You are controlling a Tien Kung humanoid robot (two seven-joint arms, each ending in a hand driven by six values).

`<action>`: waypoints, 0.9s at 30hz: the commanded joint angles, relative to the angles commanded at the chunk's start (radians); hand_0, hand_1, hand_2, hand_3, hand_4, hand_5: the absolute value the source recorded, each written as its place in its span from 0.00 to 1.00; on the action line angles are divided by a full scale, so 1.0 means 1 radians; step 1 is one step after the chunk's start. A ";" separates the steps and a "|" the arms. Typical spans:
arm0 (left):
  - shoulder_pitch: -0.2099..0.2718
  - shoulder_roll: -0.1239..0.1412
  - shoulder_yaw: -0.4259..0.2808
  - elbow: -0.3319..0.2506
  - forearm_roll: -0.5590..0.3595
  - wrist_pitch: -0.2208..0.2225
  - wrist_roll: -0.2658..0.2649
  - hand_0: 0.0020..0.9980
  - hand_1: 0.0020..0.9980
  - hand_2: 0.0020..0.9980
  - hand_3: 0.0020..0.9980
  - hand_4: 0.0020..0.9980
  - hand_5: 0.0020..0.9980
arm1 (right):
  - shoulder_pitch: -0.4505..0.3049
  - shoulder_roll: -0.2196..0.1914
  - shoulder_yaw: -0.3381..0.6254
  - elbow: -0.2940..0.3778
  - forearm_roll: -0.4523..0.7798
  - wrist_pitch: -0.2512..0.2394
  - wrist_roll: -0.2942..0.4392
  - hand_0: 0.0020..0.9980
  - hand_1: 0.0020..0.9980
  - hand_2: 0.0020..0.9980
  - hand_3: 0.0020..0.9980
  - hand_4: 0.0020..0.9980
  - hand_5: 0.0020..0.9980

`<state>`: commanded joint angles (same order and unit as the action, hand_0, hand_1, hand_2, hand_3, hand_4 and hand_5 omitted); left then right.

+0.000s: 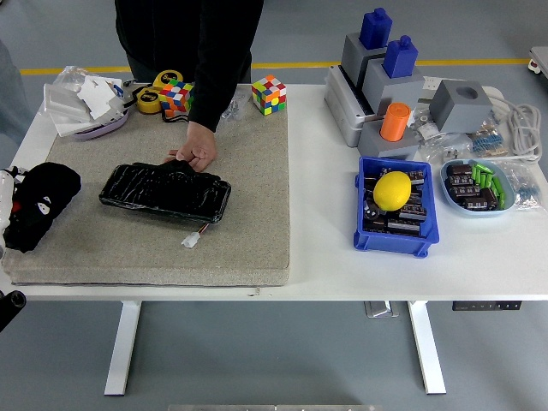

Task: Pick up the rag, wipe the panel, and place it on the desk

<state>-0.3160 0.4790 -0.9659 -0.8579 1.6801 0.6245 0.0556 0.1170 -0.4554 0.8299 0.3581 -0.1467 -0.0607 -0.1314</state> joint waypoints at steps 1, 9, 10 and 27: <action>-0.003 -0.002 0.009 0.008 -0.010 -0.005 -0.002 0.29 0.33 0.47 0.57 0.54 0.11 | 0.000 0.001 0.001 0.000 -0.001 0.000 0.000 0.73 0.63 0.68 0.64 1.00 0.65; -0.008 -0.020 0.015 0.039 -0.055 -0.026 -0.019 0.34 0.47 0.52 0.58 0.59 0.15 | -0.001 0.002 0.001 0.000 0.000 0.000 0.001 0.73 0.63 0.68 0.64 1.00 0.65; -0.007 -0.022 0.014 0.040 -0.055 -0.033 -0.013 0.34 0.47 0.52 0.58 0.59 0.15 | -0.001 0.002 0.001 0.000 -0.001 0.000 0.000 0.73 0.63 0.68 0.64 1.00 0.65; 0.007 -0.014 -0.007 0.001 -0.034 -0.106 0.048 0.44 0.63 0.70 0.76 1.00 0.69 | -0.005 0.000 -0.006 -0.002 0.001 0.001 -0.001 0.73 0.63 0.67 0.64 1.00 0.64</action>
<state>-0.3091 0.4652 -0.9734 -0.8569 1.6459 0.5187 0.1034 0.1118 -0.4553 0.8240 0.3562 -0.1456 -0.0596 -0.1328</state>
